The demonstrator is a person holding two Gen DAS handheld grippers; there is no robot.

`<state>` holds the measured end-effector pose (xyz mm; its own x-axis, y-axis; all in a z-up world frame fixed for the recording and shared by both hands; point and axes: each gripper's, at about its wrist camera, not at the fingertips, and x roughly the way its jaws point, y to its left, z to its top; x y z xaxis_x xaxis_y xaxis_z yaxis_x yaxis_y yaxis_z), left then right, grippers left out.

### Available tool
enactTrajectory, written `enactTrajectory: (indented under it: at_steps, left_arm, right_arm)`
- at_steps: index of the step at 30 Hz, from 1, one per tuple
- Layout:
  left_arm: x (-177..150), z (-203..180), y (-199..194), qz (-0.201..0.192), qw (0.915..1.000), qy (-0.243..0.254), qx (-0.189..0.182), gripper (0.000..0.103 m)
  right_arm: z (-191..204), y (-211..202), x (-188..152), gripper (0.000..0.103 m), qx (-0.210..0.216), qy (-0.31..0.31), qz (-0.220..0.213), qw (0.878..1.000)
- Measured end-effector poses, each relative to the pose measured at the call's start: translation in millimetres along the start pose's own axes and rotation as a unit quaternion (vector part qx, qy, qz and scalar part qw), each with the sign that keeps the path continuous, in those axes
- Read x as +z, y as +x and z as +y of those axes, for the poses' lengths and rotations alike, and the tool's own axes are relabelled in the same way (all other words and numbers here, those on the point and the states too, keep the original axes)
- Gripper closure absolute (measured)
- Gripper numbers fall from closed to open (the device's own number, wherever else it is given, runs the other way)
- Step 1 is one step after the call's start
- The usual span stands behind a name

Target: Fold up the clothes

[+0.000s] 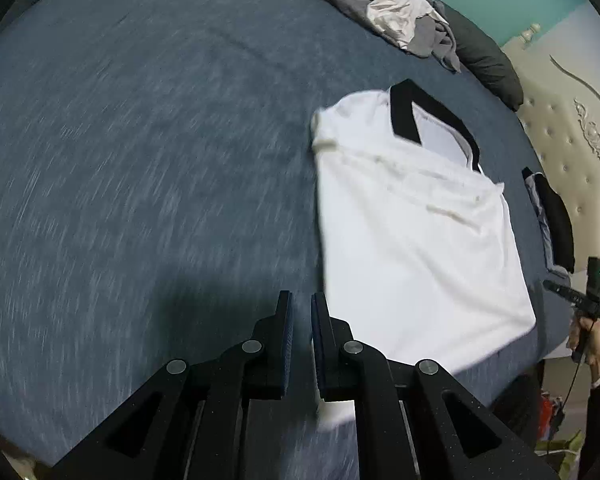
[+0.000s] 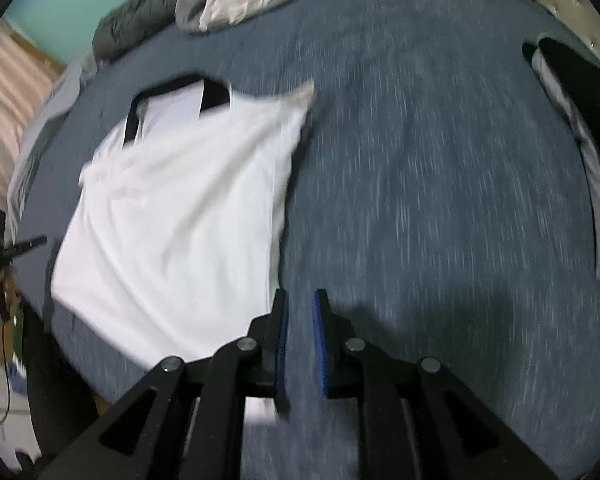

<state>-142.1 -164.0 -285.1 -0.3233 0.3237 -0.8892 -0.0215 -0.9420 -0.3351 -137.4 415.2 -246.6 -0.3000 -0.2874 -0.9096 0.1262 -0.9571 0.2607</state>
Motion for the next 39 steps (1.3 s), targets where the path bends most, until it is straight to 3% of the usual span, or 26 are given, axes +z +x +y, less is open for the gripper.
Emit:
enactTrajectory:
  at_steps: [8, 15, 17, 19, 21, 24, 26, 30, 39]
  left_arm:
    - [58.9, -11.8, 48.0, -0.003, 0.9997, 0.023, 0.008, 0.093]
    - [90.4, 2.0, 74.5, 0.001, 0.9999, 0.007, -0.008, 0.093]
    - [94.9, 4.2, 75.7, -0.002, 0.9999, 0.006, -0.014, 0.093]
    - [99.2, 6.2, 76.7, -0.004, 0.9998, 0.005, -0.018, 0.093]
    - [103.5, 8.1, 77.8, -0.005, 0.9997, 0.005, -0.023, 0.093]
    - [109.4, 10.9, 78.4, -0.009, 0.9994, 0.002, -0.032, 0.094]
    - [112.3, 10.4, 77.7, -0.009, 0.9992, 0.001, -0.038, 0.102]
    - [119.0, 8.9, 75.1, -0.012, 0.9990, 0.001, -0.044, 0.102]
    - [145.0, 20.3, 76.4, -0.022, 0.9971, -0.038, -0.062, 0.103]
  right_arm:
    - [1.2, 47.0, 64.1, 0.090, 0.010, 0.045, -0.048, 0.998]
    - [-9.8, 74.9, 99.7, 0.090, 0.009, 0.068, -0.053, 0.996]
    - [-11.2, 79.0, 107.7, 0.086, 0.008, 0.065, -0.061, 0.996]
    - [-15.3, 81.2, 114.4, 0.063, 0.012, 0.072, -0.071, 0.995]
    - [-19.9, 84.2, 120.9, 0.058, 0.018, 0.082, -0.077, 0.993]
    - [-22.9, 93.5, 130.6, 0.058, 0.020, 0.086, -0.075, 0.993]
    - [-21.3, 98.6, 135.8, 0.058, 0.017, 0.075, -0.072, 0.994]
    - [-16.4, 109.1, 142.6, 0.058, 0.001, 0.051, -0.061, 0.997]
    - [-18.7, 122.7, 149.4, 0.060, 0.008, 0.057, -0.057, 0.997]
